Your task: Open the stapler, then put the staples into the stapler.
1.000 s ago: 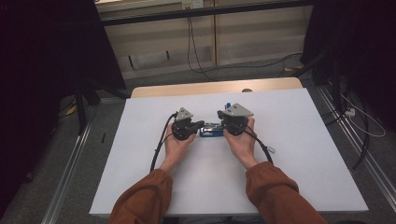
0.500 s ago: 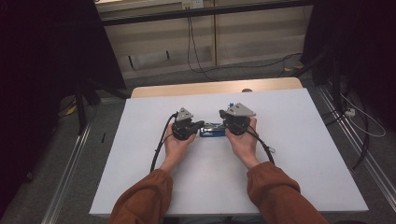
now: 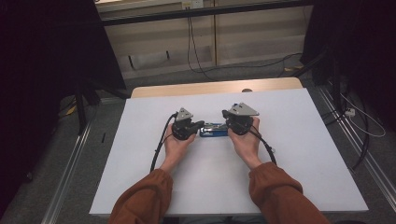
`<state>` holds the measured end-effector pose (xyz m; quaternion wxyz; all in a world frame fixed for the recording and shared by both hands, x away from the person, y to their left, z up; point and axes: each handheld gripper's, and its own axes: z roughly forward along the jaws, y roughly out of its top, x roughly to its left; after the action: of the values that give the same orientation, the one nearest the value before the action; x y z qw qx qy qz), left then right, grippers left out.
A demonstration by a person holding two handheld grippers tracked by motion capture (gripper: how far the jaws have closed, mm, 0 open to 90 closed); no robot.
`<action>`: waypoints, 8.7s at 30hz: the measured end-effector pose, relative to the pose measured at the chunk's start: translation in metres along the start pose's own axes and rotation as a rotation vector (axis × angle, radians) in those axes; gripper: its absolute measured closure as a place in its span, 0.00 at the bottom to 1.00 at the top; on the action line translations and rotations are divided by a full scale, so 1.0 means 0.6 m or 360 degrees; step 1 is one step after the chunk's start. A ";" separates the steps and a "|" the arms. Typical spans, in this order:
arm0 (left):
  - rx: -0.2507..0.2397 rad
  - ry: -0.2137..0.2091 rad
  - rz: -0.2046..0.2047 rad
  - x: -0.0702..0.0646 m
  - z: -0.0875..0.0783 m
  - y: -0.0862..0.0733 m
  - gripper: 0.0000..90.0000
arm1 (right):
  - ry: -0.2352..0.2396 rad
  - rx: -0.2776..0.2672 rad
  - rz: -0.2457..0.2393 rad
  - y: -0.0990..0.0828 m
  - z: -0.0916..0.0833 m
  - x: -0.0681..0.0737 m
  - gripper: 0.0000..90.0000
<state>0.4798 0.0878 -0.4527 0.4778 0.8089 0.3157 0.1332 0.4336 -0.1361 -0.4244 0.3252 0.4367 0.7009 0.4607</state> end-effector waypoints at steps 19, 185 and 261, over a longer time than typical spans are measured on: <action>0.0003 -0.0002 0.0010 0.000 0.000 0.000 1.00 | -0.0021 0.0011 -0.0001 -0.005 -0.010 -0.023 1.00; -0.0280 0.0250 -0.0137 -0.032 -0.229 -0.071 0.04 | 0.0026 0.0017 0.0224 -0.092 -0.181 -0.180 0.10; -0.0199 0.0284 -0.0102 -0.058 -0.282 -0.113 0.05 | 0.0547 0.0832 -0.0052 -0.076 -0.168 -0.215 0.27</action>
<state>0.3398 0.2056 -0.4219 0.5013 0.7519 0.3737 0.2089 0.3852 -0.2991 -0.4228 0.0861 0.4101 0.8472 0.3265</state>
